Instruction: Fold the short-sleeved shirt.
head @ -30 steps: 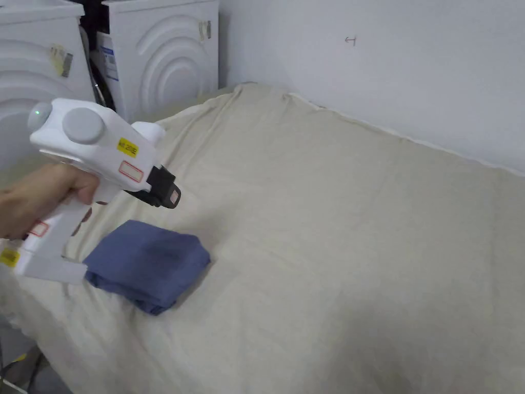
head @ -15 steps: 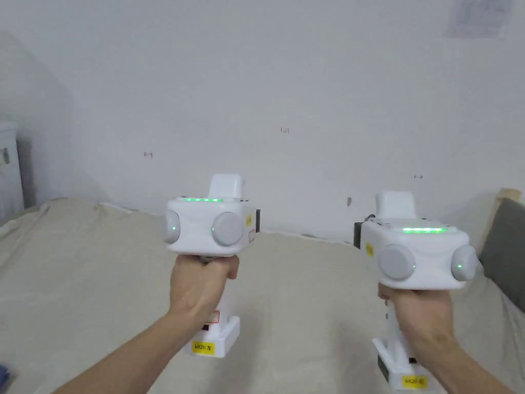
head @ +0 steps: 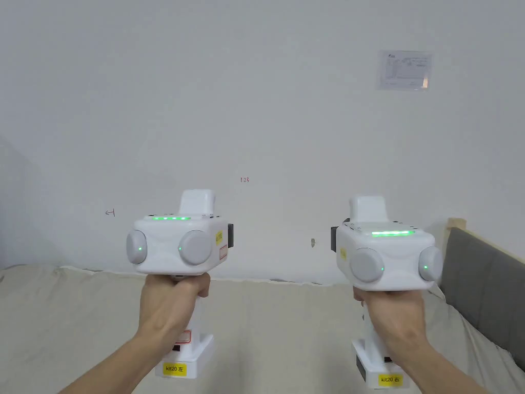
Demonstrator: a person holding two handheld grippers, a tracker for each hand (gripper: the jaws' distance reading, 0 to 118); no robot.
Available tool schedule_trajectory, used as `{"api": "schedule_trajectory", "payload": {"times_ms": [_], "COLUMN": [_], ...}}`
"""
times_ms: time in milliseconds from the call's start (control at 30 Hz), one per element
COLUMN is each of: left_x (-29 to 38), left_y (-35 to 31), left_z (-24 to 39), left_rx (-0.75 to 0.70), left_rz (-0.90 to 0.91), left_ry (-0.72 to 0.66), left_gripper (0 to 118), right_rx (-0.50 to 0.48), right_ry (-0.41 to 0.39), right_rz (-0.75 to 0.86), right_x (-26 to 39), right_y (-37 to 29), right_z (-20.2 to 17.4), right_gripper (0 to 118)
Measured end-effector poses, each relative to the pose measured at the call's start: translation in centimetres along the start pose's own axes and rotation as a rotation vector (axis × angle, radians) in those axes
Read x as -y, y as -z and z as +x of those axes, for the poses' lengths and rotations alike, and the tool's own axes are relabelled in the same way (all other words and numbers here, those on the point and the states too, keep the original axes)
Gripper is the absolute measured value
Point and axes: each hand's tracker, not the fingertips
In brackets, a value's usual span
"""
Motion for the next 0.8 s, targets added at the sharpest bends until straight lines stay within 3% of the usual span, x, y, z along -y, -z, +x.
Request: {"api": "schedule_trajectory", "payload": {"times_ms": [100,167,200,233,300,333,400,500,567,700,800], "left_x": [-0.7,-1.1,-1.3,-1.6,-1.9,-1.7,-3.0,-2.6,-3.4,-4.2,-4.1], "left_y": [-0.5,-0.6,-0.6,-0.6,-0.2,-0.4,-0.1,-0.7,-1.0,-2.2,-2.9], "left_z": [0.4,0.6,0.9,1.0,1.1,1.5,2.4,2.3,2.4,2.5,2.0], "left_rx": [0.004,0.002,-0.013,-0.018,-0.058,-0.127,-0.146,-0.04,-0.046,-0.164,-0.096], "left_rz": [0.021,0.024,0.022,0.018,0.007,-0.02,0.014,-0.024,-0.048,-0.049,-0.029], "left_ry": [0.018,0.015,0.014,0.025,0.065,0.077,0.133,0.053,-0.028,0.014,-0.016], "left_gripper": [0,0,3,31,117,114,118,118,118,118,118], "right_rx": [0.006,0.012,0.007,0.002,0.021,0.032,0.04,0.033,0.043,0.034,0.043], "right_ry": [-0.022,0.008,0.03,0.064,0.092,0.126,0.111,0.113,0.099,0.109,0.106], "right_rz": [-0.005,0.006,0.005,-0.011,-0.029,-0.004,0.02,0.006,0.006,-0.002,-0.018], "right_x": [-0.3,-0.4,-0.5,-0.7,-0.8,-0.7,-1.6,-2.2,-2.6,-2.7,-2.7], "right_y": [0.1,-0.1,-0.1,-0.2,0.0,-0.1,-0.8,-0.8,-1.1,-1.1,-1.1], "right_z": [0.1,0.5,0.8,1.0,1.4,1.6,2.3,2.6,2.6,3.0,3.2], "right_gripper": [6,6,13,43,113,118,118,118,118,118,118]}}
